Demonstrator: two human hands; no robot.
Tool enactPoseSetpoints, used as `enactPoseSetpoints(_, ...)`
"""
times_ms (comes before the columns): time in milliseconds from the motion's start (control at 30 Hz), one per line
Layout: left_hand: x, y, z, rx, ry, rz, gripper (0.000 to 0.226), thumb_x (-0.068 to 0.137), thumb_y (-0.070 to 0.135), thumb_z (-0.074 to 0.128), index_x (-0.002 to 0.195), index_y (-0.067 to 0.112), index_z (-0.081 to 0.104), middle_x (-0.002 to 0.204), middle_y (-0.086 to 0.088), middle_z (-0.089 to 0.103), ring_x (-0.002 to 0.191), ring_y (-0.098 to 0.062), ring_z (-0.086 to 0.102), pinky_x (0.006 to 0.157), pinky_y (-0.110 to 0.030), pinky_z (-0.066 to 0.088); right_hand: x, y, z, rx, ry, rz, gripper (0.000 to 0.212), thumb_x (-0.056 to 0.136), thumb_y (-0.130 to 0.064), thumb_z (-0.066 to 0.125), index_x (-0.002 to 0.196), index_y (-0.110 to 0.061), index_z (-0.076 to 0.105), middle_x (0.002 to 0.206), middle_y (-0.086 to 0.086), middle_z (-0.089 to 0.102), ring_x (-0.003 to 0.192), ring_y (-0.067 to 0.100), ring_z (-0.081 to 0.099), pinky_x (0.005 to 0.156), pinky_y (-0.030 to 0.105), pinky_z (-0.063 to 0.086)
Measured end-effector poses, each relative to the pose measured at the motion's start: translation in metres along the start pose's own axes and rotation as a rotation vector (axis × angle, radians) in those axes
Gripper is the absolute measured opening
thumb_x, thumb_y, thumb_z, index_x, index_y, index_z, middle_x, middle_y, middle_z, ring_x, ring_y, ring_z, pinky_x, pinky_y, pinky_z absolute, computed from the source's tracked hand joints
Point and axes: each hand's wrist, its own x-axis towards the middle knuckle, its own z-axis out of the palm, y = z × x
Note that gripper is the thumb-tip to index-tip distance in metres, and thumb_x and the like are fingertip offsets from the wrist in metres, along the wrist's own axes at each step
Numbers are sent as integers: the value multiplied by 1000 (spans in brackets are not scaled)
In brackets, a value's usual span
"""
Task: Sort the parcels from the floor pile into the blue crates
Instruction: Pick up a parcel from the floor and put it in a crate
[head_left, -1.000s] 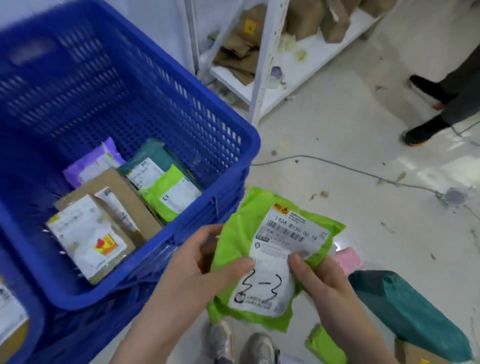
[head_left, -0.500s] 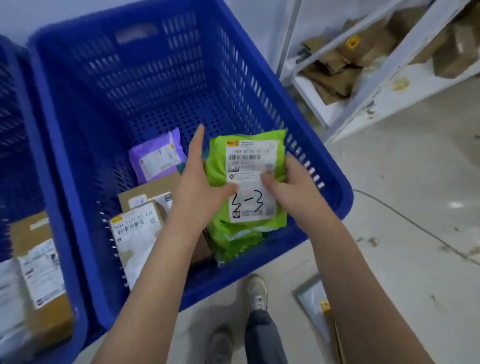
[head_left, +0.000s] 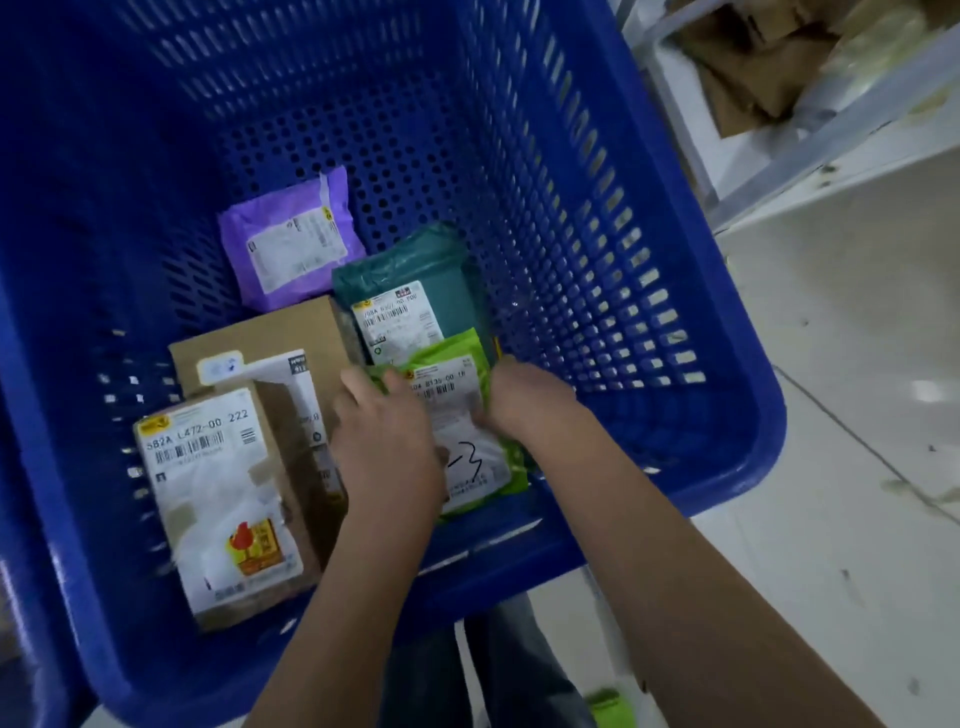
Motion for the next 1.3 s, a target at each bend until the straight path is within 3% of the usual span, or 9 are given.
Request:
enactPoseSetpoints(133, 12, 5, 4, 167, -13, 67, 48, 91, 30, 57, 127, 4, 39, 131, -15, 34, 114, -27, 44, 75, -30, 41, 2, 0, 2, -240, 14, 33, 44, 92, -31, 55, 127, -6, 48, 126, 9, 56, 112, 26, 55, 81, 32, 46)
enactPoseSetpoints(233, 13, 4, -4, 212, -62, 119, 72, 86, 40, 63, 134, -1, 29, 128, -14, 41, 114, -27, 49, 81, -31, 45, -24, 1, -6, -226, 97, -40, 25, 96, -24, 47, 113, -8, 56, 115, 8, 60, 102, 25, 58, 69, 29, 43)
enactPoseSetpoints(300, 8, 2, -16, 157, -62, 130, 87, 83, 42, 65, 140, -2, 16, 130, -15, 42, 114, -26, 52, 79, -31, 49, -53, 6, -12, -81, 356, -191, 20, 96, -24, 42, 104, -10, 54, 103, 6, 62, 90, 23, 60, 57, 29, 38)
enactPoseSetpoints(400, -13, -2, -39, -33, 50, 257, 73, 87, 44, 57, 139, 8, 21, 128, -13, 44, 110, -27, 54, 70, -32, 46, -123, 30, -17, 326, 821, -363, 11, 90, -31, 40, 88, -25, 50, 82, -11, 55, 68, 8, 54, 55, 24, 45)
enactPoseSetpoints(567, -66, 3, -66, -591, 248, 547, 32, 86, 30, 57, 116, 27, 46, 85, 10, 48, 71, -17, 51, 52, -29, 37, -197, 126, 27, 792, 1100, 35, 10, 86, -32, 46, 77, -36, 49, 77, -9, 62, 68, 12, 59, 50, 18, 45)
enactPoseSetpoints(667, -106, 26, -62, -703, 280, 859, 17, 83, 25, 55, 99, 30, 52, 72, 11, 51, 65, -8, 45, 58, -20, 39, -219, 187, 81, 733, 1007, 353, 25, 89, -14, 54, 74, -33, 49, 63, -2, 61, 55, 16, 59, 55, 35, 48)
enactPoseSetpoints(900, -179, 90, 8, -517, 203, 1352, 19, 76, 23, 44, 84, 24, 61, 67, 10, 53, 63, -4, 46, 56, -22, 42, -246, 253, 205, 787, 704, 703, 15, 89, -24, 56, 82, -32, 44, 74, -3, 61, 64, 11, 58, 61, 31, 44)
enactPoseSetpoints(1100, -194, 129, 129, -38, -210, 1219, 25, 94, 31, 43, 119, 29, 39, 102, 13, 43, 93, -6, 50, 74, -20, 42, -245, 282, 338, 1092, 355, 807, 11, 91, -24, 48, 83, -20, 42, 74, -1, 51, 68, 21, 47, 59, 29, 33)
enactPoseSetpoints(1300, -228, 147, 212, 343, -374, 1119, 29, 93, 31, 46, 118, 16, 41, 105, -1, 52, 91, -16, 55, 79, -29, 46, -282, 293, 472, 1864, 118, 1004, 18, 95, -14, 38, 77, -12, 39, 69, 11, 50, 46, 19, 44, 43, 18, 32)
